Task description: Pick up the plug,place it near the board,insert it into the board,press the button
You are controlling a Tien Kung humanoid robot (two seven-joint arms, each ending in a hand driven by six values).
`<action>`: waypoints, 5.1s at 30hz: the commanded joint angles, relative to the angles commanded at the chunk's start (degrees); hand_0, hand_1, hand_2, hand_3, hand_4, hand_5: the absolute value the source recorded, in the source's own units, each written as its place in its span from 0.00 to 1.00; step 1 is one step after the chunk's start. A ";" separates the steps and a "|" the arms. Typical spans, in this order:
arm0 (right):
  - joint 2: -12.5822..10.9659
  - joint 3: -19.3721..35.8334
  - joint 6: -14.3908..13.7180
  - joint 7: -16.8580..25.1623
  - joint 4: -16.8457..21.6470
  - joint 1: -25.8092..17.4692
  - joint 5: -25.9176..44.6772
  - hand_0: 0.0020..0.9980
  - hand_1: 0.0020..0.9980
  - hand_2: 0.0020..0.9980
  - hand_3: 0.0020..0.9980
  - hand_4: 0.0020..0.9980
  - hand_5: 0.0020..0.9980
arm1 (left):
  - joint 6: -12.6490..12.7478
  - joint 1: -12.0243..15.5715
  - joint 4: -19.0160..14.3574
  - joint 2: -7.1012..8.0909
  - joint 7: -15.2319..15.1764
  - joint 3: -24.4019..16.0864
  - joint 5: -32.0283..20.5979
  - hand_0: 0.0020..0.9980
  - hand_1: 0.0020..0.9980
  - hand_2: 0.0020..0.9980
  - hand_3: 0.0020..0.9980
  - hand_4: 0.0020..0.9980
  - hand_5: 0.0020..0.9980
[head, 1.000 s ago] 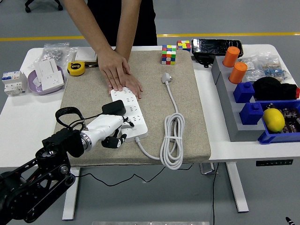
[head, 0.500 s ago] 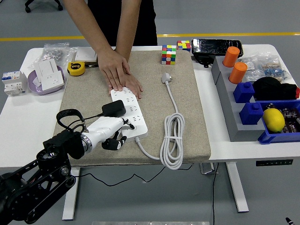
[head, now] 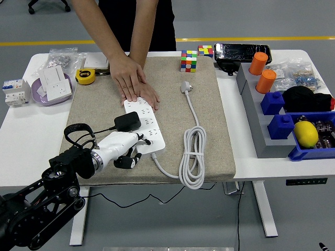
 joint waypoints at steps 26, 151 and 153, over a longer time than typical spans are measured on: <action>0.23 -0.37 -0.08 -0.18 0.00 0.18 0.25 0.85 0.78 0.77 0.81 1.00 1.00 | 14.29 -5.86 6.74 -6.51 -11.10 -10.30 -22.22 0.95 0.99 0.96 0.93 1.00 0.44; 0.06 -0.22 -0.12 -0.22 0.00 0.05 0.23 0.85 0.78 0.77 0.81 1.00 1.00 | 17.55 -6.80 24.31 -7.71 -14.33 -10.32 3.16 0.74 0.81 0.69 0.72 1.00 0.50; 0.04 -0.18 -0.10 -0.22 0.00 0.01 0.17 0.85 0.78 0.77 0.81 1.00 1.00 | 18.12 -6.81 24.73 -7.78 -14.44 -10.11 3.96 0.69 0.68 0.56 0.59 1.00 0.44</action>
